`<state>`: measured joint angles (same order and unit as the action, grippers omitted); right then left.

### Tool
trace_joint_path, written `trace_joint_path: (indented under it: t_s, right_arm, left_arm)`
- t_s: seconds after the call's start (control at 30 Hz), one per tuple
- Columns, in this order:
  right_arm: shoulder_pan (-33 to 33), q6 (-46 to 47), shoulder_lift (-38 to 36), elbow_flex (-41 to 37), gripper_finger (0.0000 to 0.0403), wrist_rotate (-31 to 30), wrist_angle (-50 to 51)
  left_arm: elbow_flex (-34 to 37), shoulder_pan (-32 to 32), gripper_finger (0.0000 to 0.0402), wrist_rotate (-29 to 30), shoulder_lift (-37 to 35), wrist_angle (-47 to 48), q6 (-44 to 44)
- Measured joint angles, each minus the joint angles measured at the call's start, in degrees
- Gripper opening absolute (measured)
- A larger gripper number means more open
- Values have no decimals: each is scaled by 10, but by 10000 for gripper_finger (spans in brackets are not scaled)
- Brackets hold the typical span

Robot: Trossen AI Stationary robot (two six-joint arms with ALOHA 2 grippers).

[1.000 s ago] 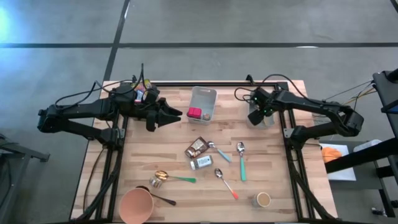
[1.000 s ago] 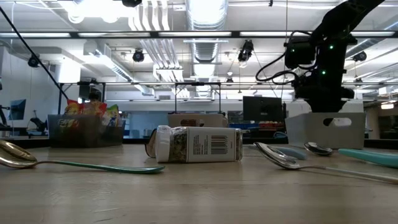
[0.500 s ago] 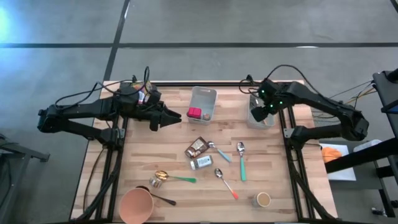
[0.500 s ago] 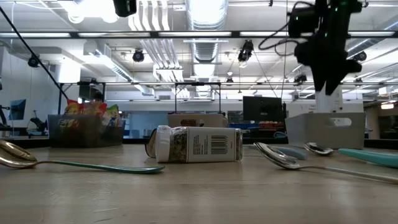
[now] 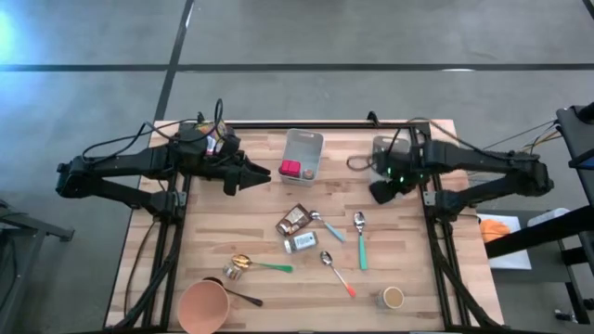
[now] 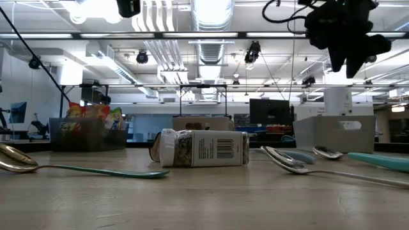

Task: Pick & Place Food Item
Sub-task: Put the light green spoon into the right gray bin

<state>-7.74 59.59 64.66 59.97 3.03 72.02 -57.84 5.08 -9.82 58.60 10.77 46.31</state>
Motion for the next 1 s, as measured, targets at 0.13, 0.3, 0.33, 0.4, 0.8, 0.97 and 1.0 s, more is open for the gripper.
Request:
trace_joint_path:
  t_s: [0.13, 0.3, 0.33, 0.4, 0.8, 0.97, 1.0]
  right_arm:
    - [94, 118, 2, -28, 191, -6, -70]
    - [182, 240, 37, -47, 191, -38, -114]
    - [194, 258, 47, -48, 191, -40, -115]
    - [213, 285, 72, -47, 191, -41, -117]
    - [244, 316, 257, 25, 191, -36, -143]
    - [244, 317, 304, 23, 191, -25, -153]
    - [244, 316, 310, 19, 191, -19, -165]
  left_arm:
    - [0, 0, 252, 0, 0, 4, 0]
    - [0, 0, 252, 0, 0, 5, 0]
    - [0, 0, 252, 0, 0, 5, 0]
    - [0, 0, 252, 0, 0, 9, 0]
    - [0, 0, 252, -2, 0, 59, 0]
    - [0, 0, 252, -3, 0, 84, -7]
    - [0, 0, 252, -5, 0, 89, -8]
